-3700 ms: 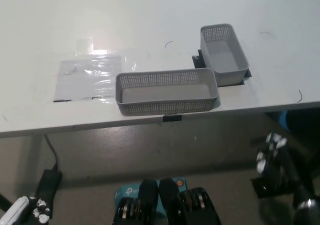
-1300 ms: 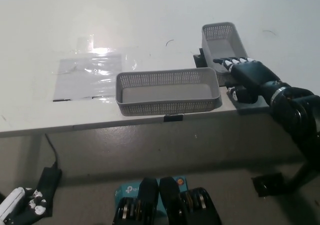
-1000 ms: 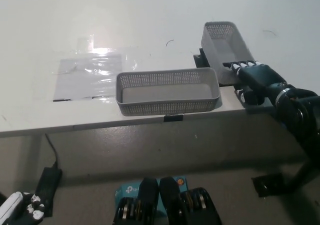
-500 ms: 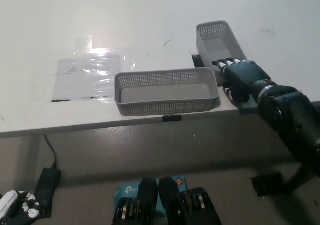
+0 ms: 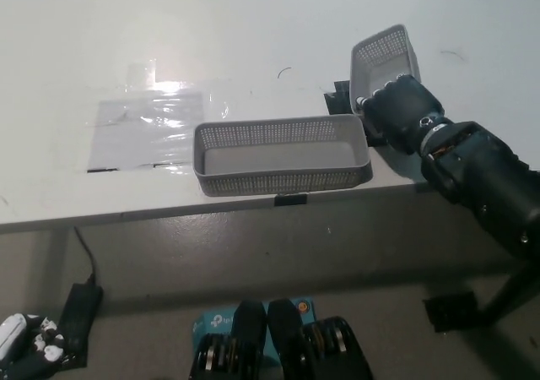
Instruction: The robot uses its right hand to pick up the grey box kept on the middle on the desk and place it on top of another box next to it in a right angle
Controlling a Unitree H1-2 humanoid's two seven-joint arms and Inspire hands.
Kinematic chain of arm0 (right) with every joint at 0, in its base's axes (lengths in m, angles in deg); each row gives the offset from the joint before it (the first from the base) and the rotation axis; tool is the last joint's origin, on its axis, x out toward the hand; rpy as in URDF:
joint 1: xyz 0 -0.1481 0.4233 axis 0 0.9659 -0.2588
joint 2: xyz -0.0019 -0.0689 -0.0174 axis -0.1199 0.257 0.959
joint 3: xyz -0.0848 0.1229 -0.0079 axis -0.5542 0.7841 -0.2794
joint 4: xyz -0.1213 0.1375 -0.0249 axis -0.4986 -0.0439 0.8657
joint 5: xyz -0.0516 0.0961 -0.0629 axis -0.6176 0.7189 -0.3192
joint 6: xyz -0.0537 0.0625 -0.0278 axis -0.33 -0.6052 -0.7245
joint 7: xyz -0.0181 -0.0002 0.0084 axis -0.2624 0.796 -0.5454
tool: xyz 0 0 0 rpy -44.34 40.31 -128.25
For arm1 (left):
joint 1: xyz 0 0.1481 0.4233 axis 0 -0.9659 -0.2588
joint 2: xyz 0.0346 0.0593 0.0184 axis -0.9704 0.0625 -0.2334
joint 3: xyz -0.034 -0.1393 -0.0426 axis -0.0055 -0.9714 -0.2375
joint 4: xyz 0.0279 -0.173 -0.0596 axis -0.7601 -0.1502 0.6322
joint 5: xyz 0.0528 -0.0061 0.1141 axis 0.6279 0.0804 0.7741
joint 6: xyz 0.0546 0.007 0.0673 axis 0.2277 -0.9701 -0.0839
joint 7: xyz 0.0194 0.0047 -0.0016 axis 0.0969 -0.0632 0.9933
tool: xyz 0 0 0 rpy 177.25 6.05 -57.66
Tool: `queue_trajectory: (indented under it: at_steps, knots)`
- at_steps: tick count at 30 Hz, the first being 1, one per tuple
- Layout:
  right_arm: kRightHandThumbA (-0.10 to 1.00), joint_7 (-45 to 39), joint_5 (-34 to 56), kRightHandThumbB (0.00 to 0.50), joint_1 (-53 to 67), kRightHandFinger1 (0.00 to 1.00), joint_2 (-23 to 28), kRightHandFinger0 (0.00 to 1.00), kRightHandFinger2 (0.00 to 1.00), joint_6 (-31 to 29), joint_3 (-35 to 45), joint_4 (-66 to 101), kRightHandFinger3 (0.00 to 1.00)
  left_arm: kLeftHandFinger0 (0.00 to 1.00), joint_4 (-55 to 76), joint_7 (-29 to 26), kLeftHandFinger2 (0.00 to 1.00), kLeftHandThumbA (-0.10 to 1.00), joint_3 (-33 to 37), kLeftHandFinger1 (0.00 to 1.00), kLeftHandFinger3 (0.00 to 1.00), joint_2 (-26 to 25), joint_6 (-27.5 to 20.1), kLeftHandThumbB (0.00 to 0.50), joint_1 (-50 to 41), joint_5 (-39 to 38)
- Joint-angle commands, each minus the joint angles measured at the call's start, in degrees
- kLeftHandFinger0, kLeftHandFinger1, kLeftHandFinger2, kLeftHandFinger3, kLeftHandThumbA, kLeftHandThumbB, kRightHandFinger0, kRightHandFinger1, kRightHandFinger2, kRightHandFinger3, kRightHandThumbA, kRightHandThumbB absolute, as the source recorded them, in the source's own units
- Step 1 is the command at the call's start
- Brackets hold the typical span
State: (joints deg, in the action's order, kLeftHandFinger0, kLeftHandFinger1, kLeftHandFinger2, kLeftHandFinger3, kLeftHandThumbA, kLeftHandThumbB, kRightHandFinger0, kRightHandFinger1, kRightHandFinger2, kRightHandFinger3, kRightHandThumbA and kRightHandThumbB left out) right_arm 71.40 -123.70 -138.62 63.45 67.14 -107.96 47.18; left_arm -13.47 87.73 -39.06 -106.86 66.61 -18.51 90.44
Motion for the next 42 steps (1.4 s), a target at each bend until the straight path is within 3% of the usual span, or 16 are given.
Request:
queue_trajectory:
  at_steps: [1,3,4,5,8,9,10,13,17,18,21,25,29,36,39,42]
  knots:
    - [-0.10,7.9,-0.2,0.054,0.2,0.00,-0.1,0.00,0.04,-3.2,1.9,-2.3,0.15,0.00,1.9,0.3,0.00,-0.10,-1.0,0.00,0.09,-2.8,0.0,0.500,0.4,0.3]
    - [-0.10,11.4,1.3,0.110,0.7,0.00,-0.5,0.00,0.09,-5.3,3.3,-4.0,0.03,0.00,1.7,0.1,0.00,-0.10,-1.0,0.00,0.09,-2.8,-0.1,0.500,0.3,0.4]
    - [-0.10,12.4,2.1,0.183,1.2,0.02,-0.6,0.00,0.21,-5.9,4.3,-4.4,0.01,0.00,1.8,0.1,0.00,-0.10,-1.0,0.00,0.10,-2.8,0.2,0.500,0.2,0.4]
    - [-0.10,17.0,2.9,0.216,1.9,0.03,-0.8,0.00,0.35,-8.2,5.5,-5.9,0.08,0.00,1.8,-0.1,0.00,-0.10,-0.9,0.00,0.10,-2.8,-0.2,0.500,-0.2,0.7]
    - [-0.10,19.0,3.1,0.243,2.2,0.04,-1.3,0.00,0.42,-9.7,6.8,-7.1,0.14,0.00,2.1,-0.2,0.00,-0.10,-0.8,0.00,0.11,-2.7,0.3,0.500,-0.2,0.9]
    - [-0.10,23.4,4.4,0.306,3.1,0.04,-1.5,0.00,0.42,-11.8,8.6,-7.3,0.16,0.00,1.6,-0.5,0.00,-0.10,-0.6,0.00,0.11,-2.4,-0.6,0.500,-0.4,1.2]
    - [-0.10,24.8,5.1,0.288,3.6,0.04,-1.7,0.00,0.41,-12.7,9.5,-7.3,0.20,0.00,1.7,-0.4,0.00,-0.10,-0.5,0.00,0.10,-2.5,-0.5,0.500,-0.4,1.3]
    - [-0.10,26.5,7.3,0.303,4.6,0.04,-2.4,0.00,0.41,-14.9,12.0,-7.4,0.27,0.00,1.8,-0.5,0.00,-0.10,-0.4,0.00,0.10,-2.4,-0.5,0.500,-0.8,1.5]
    - [-0.10,26.5,10.4,0.238,6.9,0.05,-3.3,0.00,0.40,-15.1,17.2,-4.3,0.31,0.00,0.4,-0.6,0.00,-0.10,-0.2,0.00,0.11,-2.1,-1.6,0.500,-1.0,1.7]
    - [-0.10,27.2,10.7,0.231,7.3,0.02,-3.6,0.00,0.33,-15.3,18.4,-3.9,0.28,0.00,0.5,-0.7,0.00,-0.10,-0.4,0.00,0.11,-2.0,-1.8,0.500,-1.3,1.6]
    - [-0.10,27.9,12.9,0.255,8.5,0.00,-3.8,0.00,0.26,-16.2,22.0,-2.5,0.18,0.00,1.2,-0.7,0.01,-0.10,-0.3,0.00,0.14,-1.8,-0.5,0.500,-1.7,1.9]
    - [-0.10,27.9,12.6,0.263,8.7,0.00,-3.0,0.00,0.26,-17.1,23.0,-1.3,0.18,0.00,0.8,-0.6,0.01,-0.10,-0.6,0.00,0.14,-1.7,-1.7,0.498,-1.9,1.3]
    - [-0.10,28.8,12.0,0.283,7.7,0.00,-1.8,0.00,0.24,-17.6,23.7,-1.3,0.12,0.01,1.3,-0.7,0.02,-0.10,-0.8,0.00,0.14,-1.5,-0.4,0.500,-2.1,1.2]
    - [-0.10,28.1,10.7,0.318,5.4,0.00,1.1,0.00,0.28,-18.4,23.8,-0.1,0.17,0.00,0.9,-0.4,0.00,-0.10,-1.2,0.00,0.14,-1.8,-0.8,0.500,-2.3,0.7]
    - [-0.10,28.0,10.3,0.302,4.8,0.00,1.7,0.00,0.29,-19.0,23.3,0.5,0.20,0.00,0.4,-0.4,0.00,-0.10,-1.1,0.00,0.14,-1.8,-1.2,0.500,-2.1,0.7]
    - [-0.10,28.4,9.4,0.304,4.0,0.00,2.0,0.00,0.21,-19.6,22.7,1.6,0.18,0.00,1.1,-0.5,0.00,-0.10,-0.9,0.00,0.15,-1.9,-0.6,0.498,-2.3,1.2]
